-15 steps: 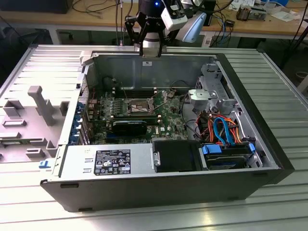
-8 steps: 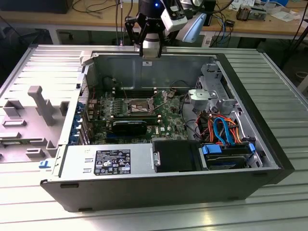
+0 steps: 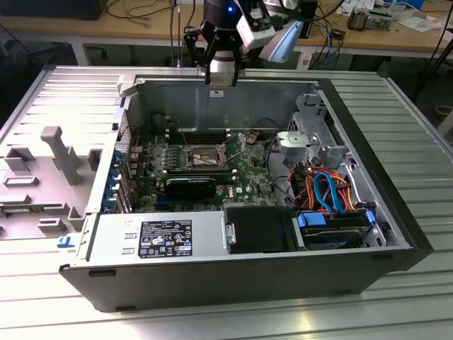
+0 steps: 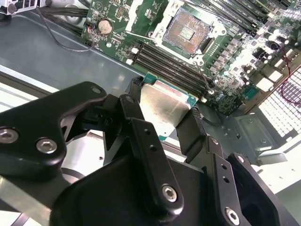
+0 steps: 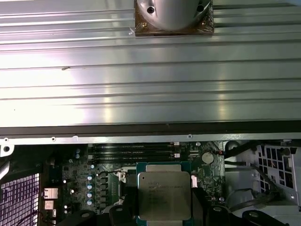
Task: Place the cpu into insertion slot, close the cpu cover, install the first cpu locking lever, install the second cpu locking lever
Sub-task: 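Place the cpu into insertion slot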
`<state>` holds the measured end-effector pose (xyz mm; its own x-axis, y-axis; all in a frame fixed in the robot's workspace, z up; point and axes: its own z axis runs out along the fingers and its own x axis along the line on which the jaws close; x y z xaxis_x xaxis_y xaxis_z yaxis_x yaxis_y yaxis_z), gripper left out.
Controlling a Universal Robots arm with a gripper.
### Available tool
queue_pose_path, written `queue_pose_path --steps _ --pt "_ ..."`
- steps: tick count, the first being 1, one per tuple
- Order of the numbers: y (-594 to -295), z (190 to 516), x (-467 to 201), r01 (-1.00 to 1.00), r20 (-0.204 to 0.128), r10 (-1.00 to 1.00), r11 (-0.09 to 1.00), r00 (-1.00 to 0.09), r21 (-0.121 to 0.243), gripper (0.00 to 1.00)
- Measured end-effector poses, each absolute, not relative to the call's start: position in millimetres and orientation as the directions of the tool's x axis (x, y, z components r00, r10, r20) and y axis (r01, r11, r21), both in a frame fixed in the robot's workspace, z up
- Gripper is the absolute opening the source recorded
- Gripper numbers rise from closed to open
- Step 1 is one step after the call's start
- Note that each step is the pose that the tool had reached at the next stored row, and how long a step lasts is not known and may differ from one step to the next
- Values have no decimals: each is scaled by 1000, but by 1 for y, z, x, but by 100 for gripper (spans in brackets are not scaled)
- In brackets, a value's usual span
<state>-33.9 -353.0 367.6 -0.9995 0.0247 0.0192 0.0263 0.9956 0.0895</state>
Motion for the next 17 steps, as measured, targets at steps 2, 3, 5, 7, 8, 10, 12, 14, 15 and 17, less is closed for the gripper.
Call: queue_pose_path --steps 2,3,5,7,8,10,12,14,15,17 --pt "-354 367 -34 26 19 25 996 -1000 90 55" --pt "-354 367 -34 26 19 25 996 -1000 89 55" --pt "-355 366 -34 26 19 25 996 -1000 89 55" --pt "-355 366 -34 26 19 25 996 -1000 89 55" --pt "-355 366 -34 26 19 25 996 -1000 89 55" --pt "-356 366 -34 26 19 25 996 -1000 89 55" --pt "-356 365 -34 26 19 25 996 -1000 89 55" --pt "-356 365 -34 26 19 25 996 -1000 89 55" --pt "-357 365 -34 26 19 25 996 -1000 89 55" --pt "-357 364 -34 26 19 25 996 -1000 89 55"
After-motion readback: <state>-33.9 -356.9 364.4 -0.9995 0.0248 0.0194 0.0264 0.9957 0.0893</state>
